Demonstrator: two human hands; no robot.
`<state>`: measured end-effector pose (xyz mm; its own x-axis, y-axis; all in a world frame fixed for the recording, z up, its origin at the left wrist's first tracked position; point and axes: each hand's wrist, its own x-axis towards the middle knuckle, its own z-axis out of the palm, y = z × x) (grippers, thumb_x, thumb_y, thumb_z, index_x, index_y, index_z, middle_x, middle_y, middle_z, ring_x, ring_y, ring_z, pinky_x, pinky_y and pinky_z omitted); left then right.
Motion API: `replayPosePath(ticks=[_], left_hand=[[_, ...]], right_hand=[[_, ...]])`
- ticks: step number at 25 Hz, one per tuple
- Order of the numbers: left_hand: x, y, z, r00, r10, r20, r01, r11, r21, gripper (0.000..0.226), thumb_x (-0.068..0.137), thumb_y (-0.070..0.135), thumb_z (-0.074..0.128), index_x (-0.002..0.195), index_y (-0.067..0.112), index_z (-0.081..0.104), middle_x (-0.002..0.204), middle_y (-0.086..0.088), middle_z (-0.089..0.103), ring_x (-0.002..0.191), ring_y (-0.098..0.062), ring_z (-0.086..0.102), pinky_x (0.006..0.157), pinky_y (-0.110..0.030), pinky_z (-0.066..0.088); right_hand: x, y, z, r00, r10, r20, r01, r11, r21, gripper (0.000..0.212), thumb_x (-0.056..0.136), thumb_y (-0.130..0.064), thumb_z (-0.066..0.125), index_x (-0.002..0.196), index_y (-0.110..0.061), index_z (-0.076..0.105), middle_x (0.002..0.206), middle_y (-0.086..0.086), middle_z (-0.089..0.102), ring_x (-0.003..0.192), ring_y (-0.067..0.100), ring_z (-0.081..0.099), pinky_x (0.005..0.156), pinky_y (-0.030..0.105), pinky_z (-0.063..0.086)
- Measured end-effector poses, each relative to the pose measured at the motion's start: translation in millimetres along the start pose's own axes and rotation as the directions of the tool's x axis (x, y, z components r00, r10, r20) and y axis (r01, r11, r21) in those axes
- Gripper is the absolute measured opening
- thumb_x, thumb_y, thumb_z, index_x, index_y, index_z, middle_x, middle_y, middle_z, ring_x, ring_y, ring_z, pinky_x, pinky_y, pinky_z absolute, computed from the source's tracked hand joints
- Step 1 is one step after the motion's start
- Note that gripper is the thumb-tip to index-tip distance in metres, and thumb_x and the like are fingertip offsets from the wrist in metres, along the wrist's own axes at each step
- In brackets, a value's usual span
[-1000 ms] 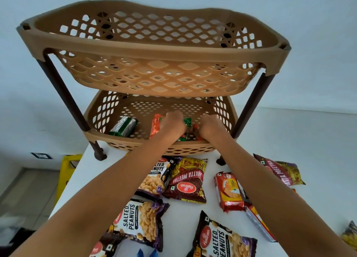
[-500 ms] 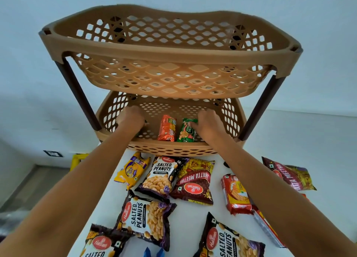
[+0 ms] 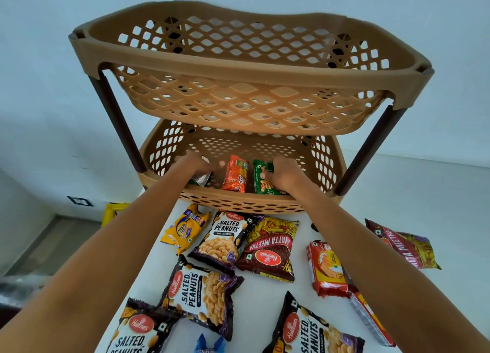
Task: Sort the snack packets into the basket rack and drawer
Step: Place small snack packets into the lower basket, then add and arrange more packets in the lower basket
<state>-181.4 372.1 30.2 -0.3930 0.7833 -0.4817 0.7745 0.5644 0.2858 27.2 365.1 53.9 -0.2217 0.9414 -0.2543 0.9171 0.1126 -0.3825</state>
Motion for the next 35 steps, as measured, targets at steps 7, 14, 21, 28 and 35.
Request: replayPosePath(ticks=[7,14,21,28,35], left_hand=[[-12,-4,-3,0.981,0.082,-0.175,-0.103,0.988,-0.112,0.057,0.082,0.032,0.071,0.126,0.003,0.051,0.127,-0.016,0.057,0.116,-0.032,0.054,0.091,-0.039,0.045],[-5,-6,-3,0.985,-0.026,-0.173,0.048,0.991,0.122,0.103,0.067,0.061,0.072,0.141,0.004,0.031,0.141,-0.018,0.042,0.129,-0.037,0.039,0.100,-0.048,0.041],[-56,-12,-8,0.789,0.107,-0.604,-0.298,0.928,-0.224,0.044,0.091,0.042,0.054,0.121,0.010,0.060,0.130,-0.015,0.053,0.115,-0.030,0.055,0.088,-0.042,0.048],[-160,-30,61,0.501,0.384,-0.776,-0.730,0.669,-0.140,0.013,0.093,0.018,0.056,0.095,0.015,0.068,0.095,0.004,0.060,0.074,-0.003,0.051,0.063,-0.009,0.039],[-159,-25,129,0.869,0.341,-0.358,-0.383,0.922,-0.053,0.041,0.088,0.035,0.059,0.128,0.031,0.052,0.139,-0.001,0.041,0.131,-0.030,0.031,0.106,-0.049,0.027]], right_hand=[[2,1,1,1.000,0.010,-0.020,-0.009,0.999,0.048,0.043,0.092,-0.030,0.057,0.123,-0.001,0.048,0.129,0.019,0.052,0.115,0.031,0.054,0.091,0.038,0.046],[7,3,6,0.999,0.031,-0.013,-0.030,0.998,0.047,0.054,0.087,-0.037,0.063,0.126,-0.004,0.045,0.126,0.016,0.054,0.110,0.029,0.057,0.089,0.039,0.049],[-32,19,-13,0.829,-0.069,-0.555,0.249,0.934,0.256,0.023,0.089,-0.021,0.061,0.112,-0.016,0.062,0.117,0.005,0.061,0.105,0.013,0.057,0.086,0.017,0.041],[-140,29,42,0.604,-0.129,-0.786,0.465,0.859,0.216,0.016,0.082,0.002,0.064,0.090,-0.012,0.067,0.090,0.000,0.065,0.074,0.005,0.060,0.064,0.013,0.051],[-151,20,115,0.836,0.205,-0.509,-0.116,0.973,0.201,0.060,0.081,-0.053,0.059,0.125,-0.014,0.048,0.121,0.014,0.052,0.105,0.031,0.052,0.084,0.040,0.047]])
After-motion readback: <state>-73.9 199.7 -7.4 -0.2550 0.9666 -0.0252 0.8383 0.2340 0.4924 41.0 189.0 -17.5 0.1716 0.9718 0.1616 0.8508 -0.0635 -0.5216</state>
